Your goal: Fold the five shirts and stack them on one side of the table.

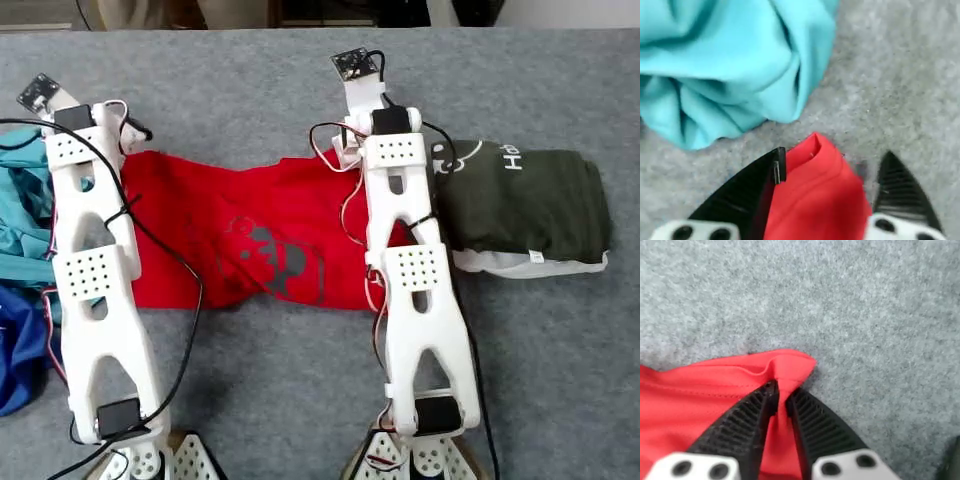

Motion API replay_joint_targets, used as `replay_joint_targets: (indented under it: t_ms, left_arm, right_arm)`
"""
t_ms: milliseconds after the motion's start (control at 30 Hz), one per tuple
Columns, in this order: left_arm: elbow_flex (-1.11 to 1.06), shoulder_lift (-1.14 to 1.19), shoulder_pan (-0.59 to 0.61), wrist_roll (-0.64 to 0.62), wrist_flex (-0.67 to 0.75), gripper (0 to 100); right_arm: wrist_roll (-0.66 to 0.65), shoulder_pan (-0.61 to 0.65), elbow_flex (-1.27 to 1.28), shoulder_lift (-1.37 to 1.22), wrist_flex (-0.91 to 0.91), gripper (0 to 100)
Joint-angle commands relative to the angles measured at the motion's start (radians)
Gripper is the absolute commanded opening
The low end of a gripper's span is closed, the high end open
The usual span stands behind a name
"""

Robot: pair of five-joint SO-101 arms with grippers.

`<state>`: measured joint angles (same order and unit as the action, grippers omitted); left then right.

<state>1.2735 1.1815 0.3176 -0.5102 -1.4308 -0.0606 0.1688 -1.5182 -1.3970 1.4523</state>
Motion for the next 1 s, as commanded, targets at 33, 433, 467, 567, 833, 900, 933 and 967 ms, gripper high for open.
replay_joint_targets:
  t_ms: [33, 433, 467, 567, 833, 900, 933, 967]
  left_arm:
    - [0.012, -0.007, -0.028, 0.008, -0.043, 24]
    - [0.012, 0.002, -0.028, 0.009, -0.044, 12]
    - [0.012, 0.002, -0.026, 0.009, -0.044, 9]
    - [0.012, 0.004, -0.029, 0.006, -0.041, 2]
    - [0.009, 0.004, -0.032, 0.058, -0.038, 2]
    - [0.012, 0.004, -0.032, 0.109, -0.057, 2]
    - [0.012, 0.002, -0.032, 0.129, -0.08, 2]
    - [0.014, -0.001, -0.032, 0.155, -0.103, 2]
  right_arm:
    - [0.0, -0.025, -0.038, 0.012, 0.003, 0.2]
    - [0.0, -0.027, -0.038, 0.012, 0.005, 0.2]
    - [0.0, -0.027, -0.038, 0.012, 0.005, 0.2]
    - [0.0, -0.03, -0.038, 0.012, 0.005, 0.2]
    - [0.006, -0.033, -0.047, 0.012, 0.005, 0.2]
    - [0.006, -0.033, -0.048, 0.015, 0.003, 0.2]
    - [0.008, -0.033, -0.048, 0.018, 0.003, 0.2]
    - [0.008, -0.033, -0.048, 0.018, 0.003, 0.3]
